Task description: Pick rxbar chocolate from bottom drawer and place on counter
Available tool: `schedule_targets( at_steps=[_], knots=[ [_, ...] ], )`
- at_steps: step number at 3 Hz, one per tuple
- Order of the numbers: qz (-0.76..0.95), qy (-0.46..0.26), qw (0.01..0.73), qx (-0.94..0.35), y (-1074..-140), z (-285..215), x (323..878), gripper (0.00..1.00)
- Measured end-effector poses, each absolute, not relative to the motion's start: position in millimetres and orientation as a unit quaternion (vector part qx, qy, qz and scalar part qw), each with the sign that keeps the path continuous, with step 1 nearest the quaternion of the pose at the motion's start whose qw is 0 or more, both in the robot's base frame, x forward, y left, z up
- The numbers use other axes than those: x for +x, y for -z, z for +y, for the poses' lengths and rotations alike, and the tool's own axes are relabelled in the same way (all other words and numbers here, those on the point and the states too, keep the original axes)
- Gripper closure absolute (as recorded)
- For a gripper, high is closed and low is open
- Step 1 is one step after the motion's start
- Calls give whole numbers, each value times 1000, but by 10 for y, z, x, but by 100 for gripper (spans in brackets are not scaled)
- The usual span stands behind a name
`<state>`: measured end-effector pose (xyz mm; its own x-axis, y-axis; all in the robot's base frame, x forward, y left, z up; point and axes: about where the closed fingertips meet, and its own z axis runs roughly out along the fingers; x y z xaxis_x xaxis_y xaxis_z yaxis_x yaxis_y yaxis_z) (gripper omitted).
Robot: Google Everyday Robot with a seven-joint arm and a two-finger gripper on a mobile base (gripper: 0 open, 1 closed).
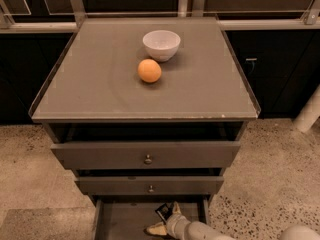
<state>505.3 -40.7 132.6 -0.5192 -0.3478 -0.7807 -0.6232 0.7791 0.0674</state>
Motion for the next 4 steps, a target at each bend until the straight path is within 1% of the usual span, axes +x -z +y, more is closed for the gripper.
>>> schedule_targets(
  at_steps=[1, 2, 4],
  knots=[
    [857, -168, 378, -308, -1236, -465, 4994, 0],
    [857, -167, 376, -310, -1223, -473, 4985, 18],
    [857, -167, 376, -310, -1223, -473, 4985, 66]
  ],
)
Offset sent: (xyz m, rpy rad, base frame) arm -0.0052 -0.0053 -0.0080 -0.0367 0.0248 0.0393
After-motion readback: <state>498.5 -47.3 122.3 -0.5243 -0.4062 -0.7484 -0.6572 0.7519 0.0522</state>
